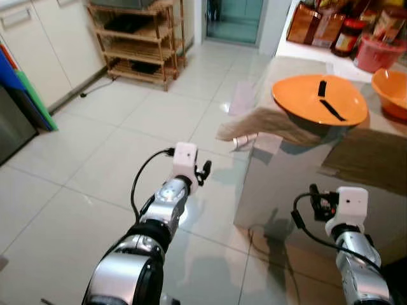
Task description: Setting the table
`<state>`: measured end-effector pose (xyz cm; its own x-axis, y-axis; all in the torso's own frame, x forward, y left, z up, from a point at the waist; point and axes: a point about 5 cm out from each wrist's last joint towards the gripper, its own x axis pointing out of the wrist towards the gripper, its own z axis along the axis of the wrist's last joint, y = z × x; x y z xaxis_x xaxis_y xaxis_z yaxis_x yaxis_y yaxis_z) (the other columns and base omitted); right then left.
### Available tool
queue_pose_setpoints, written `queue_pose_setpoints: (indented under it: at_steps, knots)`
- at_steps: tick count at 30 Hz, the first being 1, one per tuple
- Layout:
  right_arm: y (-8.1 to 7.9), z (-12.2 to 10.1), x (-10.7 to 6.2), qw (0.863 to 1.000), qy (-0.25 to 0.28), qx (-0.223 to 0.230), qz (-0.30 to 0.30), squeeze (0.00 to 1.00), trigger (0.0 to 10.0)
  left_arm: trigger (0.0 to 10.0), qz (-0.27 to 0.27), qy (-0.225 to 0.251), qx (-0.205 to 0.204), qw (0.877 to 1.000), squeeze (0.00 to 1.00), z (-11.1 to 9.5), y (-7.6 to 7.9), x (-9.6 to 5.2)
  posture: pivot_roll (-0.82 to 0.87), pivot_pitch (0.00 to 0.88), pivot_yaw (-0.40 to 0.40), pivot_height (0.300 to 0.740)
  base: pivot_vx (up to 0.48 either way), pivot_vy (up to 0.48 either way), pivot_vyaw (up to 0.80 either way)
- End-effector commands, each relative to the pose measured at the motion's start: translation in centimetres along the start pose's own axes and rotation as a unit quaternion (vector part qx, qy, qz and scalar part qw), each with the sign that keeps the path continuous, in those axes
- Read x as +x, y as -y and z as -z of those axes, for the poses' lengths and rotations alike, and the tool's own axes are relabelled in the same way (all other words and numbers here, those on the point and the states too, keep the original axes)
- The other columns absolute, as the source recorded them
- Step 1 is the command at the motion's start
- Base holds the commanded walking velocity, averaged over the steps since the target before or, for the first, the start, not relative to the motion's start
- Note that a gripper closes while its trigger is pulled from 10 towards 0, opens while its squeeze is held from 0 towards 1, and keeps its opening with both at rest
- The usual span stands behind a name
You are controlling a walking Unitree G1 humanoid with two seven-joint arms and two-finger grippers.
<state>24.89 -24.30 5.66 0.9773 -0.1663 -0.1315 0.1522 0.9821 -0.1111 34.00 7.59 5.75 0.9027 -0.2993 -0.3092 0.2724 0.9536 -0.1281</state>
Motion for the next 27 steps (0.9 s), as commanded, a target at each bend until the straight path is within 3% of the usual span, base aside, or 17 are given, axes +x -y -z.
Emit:
queue_pose_setpoints:
  at_steps: [1, 14, 16, 22, 27]
  knots:
    - [-0.9, -3.0, 0.0, 0.999, 0.047, 0.005, -0.001, 0.0, 10.0, 10.0, 0.012, 0.043, 0.002, 0.999, 0.0, -2.1, 0.6, 0.3, -0.08, 0.0, 0.016, 0.74, 0.0, 0.0, 0.0]
    - [-2.0, -7.0, -2.3, 0.996, 0.089, 0.003, 0.012, 0.0, 10.0, 10.0, 0.01, 0.121, -0.033, 0.992, 0.0, -5.0, 0.5, -0.5, -0.08, 0.0, 0.018, 0.74, 0.0, 0.0, 0.0]
    - [-3.7, -8.7, -3.0, 0.991, 0.121, 0.024, -0.053, 0.0, 10.0, 10.0, 0.062, 0.176, -0.004, 0.982, 0.0, -7.8, 1.9, -1.5, -0.07, 0.0, 0.019, 0.74, 0.0, 0.0, 0.0]
    - [-3.9, -8.5, -2.9, 0.991, 0.104, 0.032, -0.083, 0.0, 10.0, 10.0, 0.123, 0.163, -0.005, 0.979, 0.0, -8.0, 2.8, -2.4, -0.06, 0.0, 0.025, 0.74, 0.0, 0.0, 0.0]
    - [-3.6, -8.2, -2.6, 0.992, 0.081, 0.032, -0.091, 0.0, 10.0, 10.0, 0.131, 0.154, -0.001, 0.979, 0.0, -7.7, 2.9, -2.8, -0.06, 0.0, 0.022, 0.74, 0.0, 0.0, 0.0]
